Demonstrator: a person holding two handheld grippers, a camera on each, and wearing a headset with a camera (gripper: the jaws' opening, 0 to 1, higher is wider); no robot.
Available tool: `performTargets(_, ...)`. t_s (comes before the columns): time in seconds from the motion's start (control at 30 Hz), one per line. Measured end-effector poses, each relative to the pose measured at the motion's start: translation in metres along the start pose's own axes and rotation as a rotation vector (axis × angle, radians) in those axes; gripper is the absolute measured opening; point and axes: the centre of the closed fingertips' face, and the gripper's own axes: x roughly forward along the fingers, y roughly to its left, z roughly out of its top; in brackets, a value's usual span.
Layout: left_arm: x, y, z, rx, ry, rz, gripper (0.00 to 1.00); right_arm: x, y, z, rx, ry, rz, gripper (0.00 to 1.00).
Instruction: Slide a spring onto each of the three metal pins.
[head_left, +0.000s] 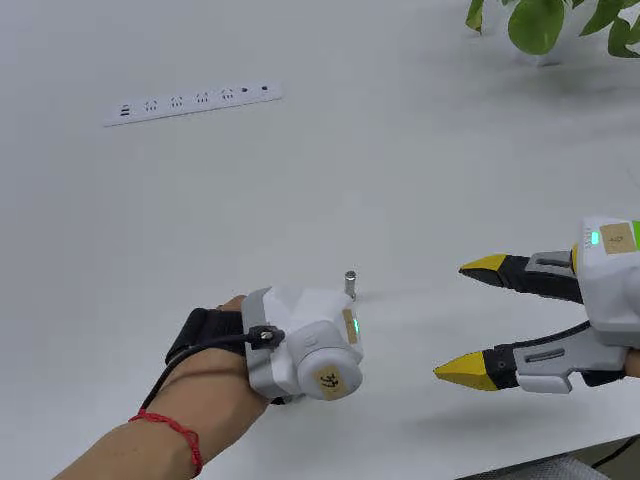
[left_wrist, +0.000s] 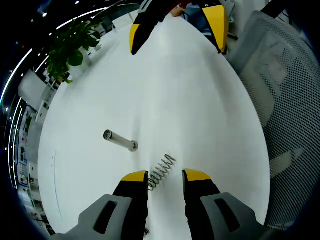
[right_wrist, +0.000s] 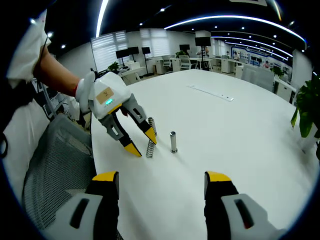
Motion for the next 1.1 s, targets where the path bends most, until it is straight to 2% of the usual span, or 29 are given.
performTargets(0.3,0.001,-0.005,-0.002,-0.031,0.004,-0.017,0.20,-0.001,-0.002,0.000,0.004,-0.002,-0.008,0.70)
performTargets(0.47,0.001,-0.007,-0.002,-0.067,0.003,-0.018,0.17,-0.002,-0.002,0.000,0.004,-0.003,-0.010,0.70)
performTargets(0.57,0.000,-0.009,-0.006,-0.078,0.021,-0.025,0.12,-0.003,-0.002,-0.001,0.005,-0.002,-0.012,0.70)
performTargets(0.6,0.001,-0.008,-0.004,-0.083,0.007,-0.020,0.12,-0.003,-0.002,0.000,0.005,-0.004,-0.012,0.70)
performTargets(0.87,-0.001,-0.013,-0.008,-0.131,-0.003,-0.031,0.11,-0.003,-0.002,-0.001,0.008,-0.006,-0.014,0.69)
performTargets(1.1,-0.006,-0.024,-0.013,-0.219,-0.027,-0.057,0.11,-0.002,-0.002,-0.001,0.010,-0.007,-0.016,0.69)
